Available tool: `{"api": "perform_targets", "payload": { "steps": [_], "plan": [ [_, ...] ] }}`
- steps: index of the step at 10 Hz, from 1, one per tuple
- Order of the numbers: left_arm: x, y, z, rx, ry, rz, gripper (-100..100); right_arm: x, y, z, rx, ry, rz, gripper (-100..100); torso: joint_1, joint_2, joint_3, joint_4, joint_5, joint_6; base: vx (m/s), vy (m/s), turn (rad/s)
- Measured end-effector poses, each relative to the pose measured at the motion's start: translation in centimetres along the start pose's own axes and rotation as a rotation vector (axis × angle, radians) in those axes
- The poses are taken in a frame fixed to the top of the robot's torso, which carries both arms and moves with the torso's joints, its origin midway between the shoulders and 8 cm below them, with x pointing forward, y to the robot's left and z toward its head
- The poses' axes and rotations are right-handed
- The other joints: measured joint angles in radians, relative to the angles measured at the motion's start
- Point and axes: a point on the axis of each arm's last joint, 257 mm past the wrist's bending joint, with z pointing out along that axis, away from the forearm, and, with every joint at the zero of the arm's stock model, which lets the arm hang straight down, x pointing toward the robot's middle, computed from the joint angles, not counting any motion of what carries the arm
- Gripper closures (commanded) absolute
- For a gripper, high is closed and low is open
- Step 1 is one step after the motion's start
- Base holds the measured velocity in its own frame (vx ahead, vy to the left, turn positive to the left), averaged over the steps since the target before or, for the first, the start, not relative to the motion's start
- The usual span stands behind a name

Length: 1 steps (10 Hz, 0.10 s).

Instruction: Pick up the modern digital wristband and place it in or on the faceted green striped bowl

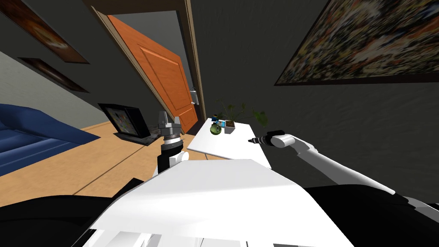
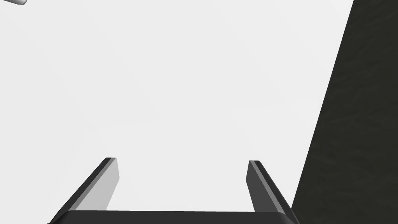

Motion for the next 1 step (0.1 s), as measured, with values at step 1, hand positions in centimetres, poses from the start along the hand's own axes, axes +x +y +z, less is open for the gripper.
{"api": "perform_targets", "payload": {
  "steps": [1],
  "plan": [
    [0.0, 0.0, 0.0, 0.0, 0.0, 0.0, 0, 0.0, 0.0, 0.0, 0.0, 0.0, 0.0, 0, 0.0, 0.0, 0.0, 0.0, 0.0, 0.0, 0.0, 0.0, 0.0]
  ]
}}
